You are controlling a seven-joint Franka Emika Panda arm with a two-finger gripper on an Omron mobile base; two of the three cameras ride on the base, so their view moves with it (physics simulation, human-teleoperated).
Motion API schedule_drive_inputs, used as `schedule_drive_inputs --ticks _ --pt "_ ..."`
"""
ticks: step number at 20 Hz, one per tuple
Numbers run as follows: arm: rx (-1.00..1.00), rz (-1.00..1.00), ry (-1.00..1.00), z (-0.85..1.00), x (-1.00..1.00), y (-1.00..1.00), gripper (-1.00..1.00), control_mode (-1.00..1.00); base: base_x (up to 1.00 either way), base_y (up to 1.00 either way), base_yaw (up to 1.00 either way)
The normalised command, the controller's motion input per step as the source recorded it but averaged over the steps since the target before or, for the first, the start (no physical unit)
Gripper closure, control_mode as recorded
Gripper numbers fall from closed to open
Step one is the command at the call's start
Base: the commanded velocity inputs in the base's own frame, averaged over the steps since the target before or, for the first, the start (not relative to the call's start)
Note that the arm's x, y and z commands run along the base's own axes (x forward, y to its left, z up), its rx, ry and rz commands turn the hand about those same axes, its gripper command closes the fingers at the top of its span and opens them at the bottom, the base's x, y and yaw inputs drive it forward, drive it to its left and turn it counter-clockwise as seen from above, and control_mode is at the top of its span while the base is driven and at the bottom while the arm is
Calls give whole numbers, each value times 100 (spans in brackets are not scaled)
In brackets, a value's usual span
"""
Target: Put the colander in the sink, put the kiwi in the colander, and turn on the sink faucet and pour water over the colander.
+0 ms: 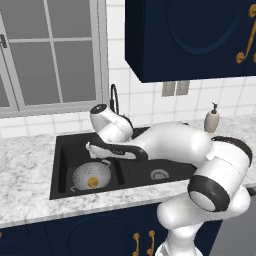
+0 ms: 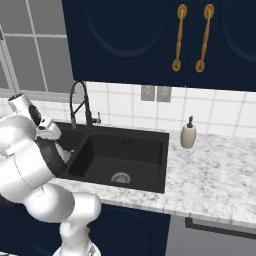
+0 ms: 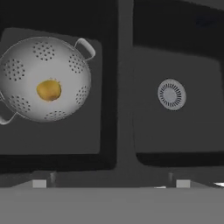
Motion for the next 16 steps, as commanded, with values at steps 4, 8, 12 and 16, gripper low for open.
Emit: schedule_drive_inputs --ticks 4,8,12,16 --pt "13 0 -18 64 -26 -77 -100 -100 0 0 0" --pt "9 0 -17 36 13 -40 -100 -100 0 0 0" --pt "7 5 -17 32 46 0 -100 -100 0 0 0" --pt "4 6 -12 28 59 1 -100 -100 0 0 0"
